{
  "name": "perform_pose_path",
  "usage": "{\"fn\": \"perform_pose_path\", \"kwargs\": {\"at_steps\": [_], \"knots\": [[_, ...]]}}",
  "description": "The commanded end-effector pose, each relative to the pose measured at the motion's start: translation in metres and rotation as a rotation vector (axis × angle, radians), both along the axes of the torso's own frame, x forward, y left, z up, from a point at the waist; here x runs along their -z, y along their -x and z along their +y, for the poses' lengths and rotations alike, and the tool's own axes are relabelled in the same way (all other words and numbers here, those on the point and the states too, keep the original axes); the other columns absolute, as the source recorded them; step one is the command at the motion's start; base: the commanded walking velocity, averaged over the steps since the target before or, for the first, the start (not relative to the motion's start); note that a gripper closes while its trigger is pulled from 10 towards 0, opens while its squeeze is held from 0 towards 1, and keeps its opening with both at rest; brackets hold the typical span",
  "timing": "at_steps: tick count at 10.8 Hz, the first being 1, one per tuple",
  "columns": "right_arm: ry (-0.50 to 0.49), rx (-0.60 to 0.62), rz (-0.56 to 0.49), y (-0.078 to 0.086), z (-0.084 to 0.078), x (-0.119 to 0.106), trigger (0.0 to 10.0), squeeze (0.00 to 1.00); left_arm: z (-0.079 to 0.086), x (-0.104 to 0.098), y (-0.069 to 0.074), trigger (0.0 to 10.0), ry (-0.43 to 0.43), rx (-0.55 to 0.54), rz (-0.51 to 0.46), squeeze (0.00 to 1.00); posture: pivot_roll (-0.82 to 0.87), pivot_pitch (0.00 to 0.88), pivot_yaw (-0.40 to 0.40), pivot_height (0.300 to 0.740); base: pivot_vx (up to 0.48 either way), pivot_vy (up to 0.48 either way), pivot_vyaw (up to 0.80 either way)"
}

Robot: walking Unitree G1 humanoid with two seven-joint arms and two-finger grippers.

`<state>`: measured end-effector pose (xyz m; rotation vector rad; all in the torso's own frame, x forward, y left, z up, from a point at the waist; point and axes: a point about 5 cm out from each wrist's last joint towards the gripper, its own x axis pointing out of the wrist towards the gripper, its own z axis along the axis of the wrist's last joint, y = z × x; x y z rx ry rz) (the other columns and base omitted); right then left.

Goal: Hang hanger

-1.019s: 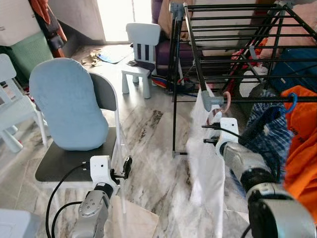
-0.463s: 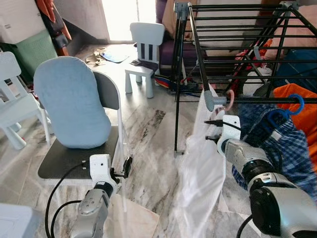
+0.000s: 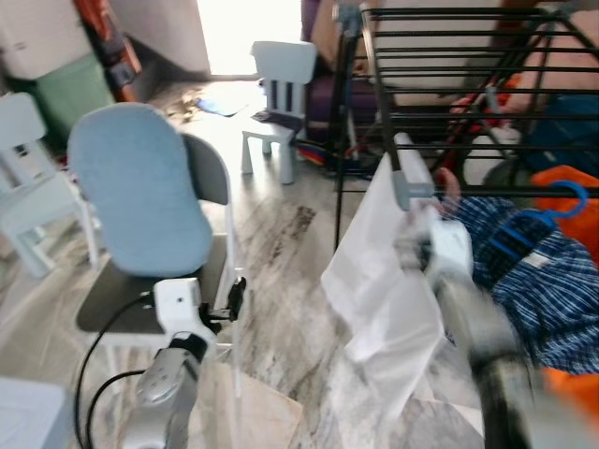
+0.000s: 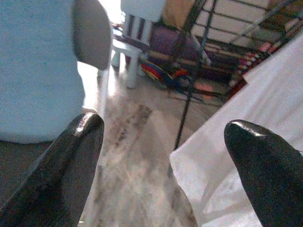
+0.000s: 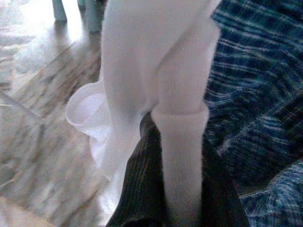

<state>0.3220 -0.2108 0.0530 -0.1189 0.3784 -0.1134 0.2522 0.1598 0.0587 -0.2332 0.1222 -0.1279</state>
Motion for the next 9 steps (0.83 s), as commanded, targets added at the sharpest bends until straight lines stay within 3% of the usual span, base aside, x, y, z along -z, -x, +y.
{"fn": "perform_pose_path", "kwargs": {"at_steps": [1,4,6,9], "knots": [[0.037,-0.007,-0.1,-0.002,0.003,-0.015,10.0,0.0,0.003,-0.005,-0.001,10.0,-0.001,0.003,-0.015,0.0,-0.18,0.0,0.027,0.74,0.0,0.0,0.0],[-0.022,-0.001,-0.11,0.03,0.011,-0.013,10.0,0.0,0.01,-0.004,0.003,10.0,0.018,-0.021,-0.008,0.0,-0.2,0.0,0.024,0.74,0.0,0.0,0.0],[-0.028,0.016,-0.135,0.034,0.01,-0.016,10.0,0.0,0.009,-0.004,0.004,10.0,0.026,-0.023,-0.006,0.0,-0.2,0.0,0.022,0.74,0.261,0.0,0.0],[-0.021,0.053,-0.132,0.055,0.008,-0.013,10.0,0.0,0.002,-0.002,0.003,10.0,0.044,-0.007,-0.002,0.0,-0.21,0.0,0.023,0.74,0.325,0.0,0.0]]}}
